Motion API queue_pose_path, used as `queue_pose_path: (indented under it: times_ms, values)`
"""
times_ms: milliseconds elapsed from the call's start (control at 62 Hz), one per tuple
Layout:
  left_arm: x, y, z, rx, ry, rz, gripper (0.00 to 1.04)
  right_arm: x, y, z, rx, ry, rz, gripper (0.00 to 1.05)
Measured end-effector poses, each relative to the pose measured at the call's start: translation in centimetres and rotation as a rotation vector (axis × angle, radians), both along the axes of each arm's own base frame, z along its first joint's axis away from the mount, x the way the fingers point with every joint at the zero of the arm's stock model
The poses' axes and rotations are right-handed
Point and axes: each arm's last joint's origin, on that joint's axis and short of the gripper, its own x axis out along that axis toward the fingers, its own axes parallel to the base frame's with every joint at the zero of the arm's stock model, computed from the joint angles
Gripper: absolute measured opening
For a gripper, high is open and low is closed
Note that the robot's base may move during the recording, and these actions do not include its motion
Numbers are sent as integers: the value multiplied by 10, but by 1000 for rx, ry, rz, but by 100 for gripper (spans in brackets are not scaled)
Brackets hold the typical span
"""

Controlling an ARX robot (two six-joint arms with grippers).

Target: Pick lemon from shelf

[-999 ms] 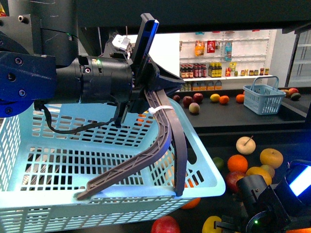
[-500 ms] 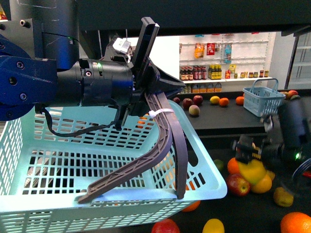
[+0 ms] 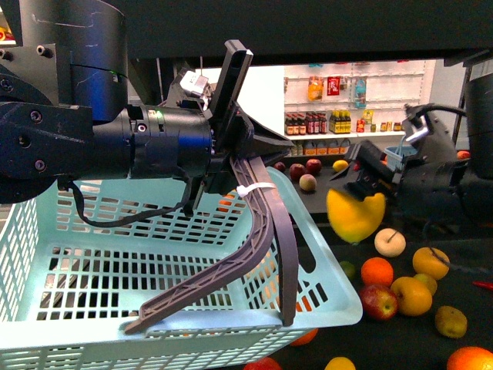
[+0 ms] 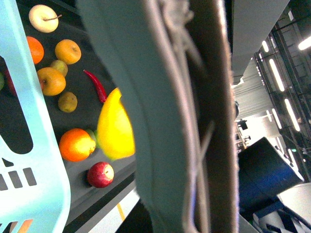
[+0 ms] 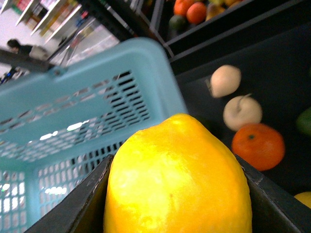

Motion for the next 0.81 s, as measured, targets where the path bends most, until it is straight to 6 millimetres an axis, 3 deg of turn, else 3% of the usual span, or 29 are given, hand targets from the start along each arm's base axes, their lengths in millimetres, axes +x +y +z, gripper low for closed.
queue_pose_path:
  times_ms: [145, 532, 758, 806]
  values:
    - [0, 0, 0, 0, 0, 0, 6, -6, 20, -5, 10, 3, 79, 64]
    - [0, 0, 0, 0, 0, 0, 6, -2, 33, -38, 2, 72, 102, 64]
    - [0, 0, 0, 0, 1, 0, 6, -1, 33, -34, 29, 28, 120, 98]
    - [0, 0, 0, -2, 4, 1, 6, 1, 25, -32, 52, 15, 98, 97]
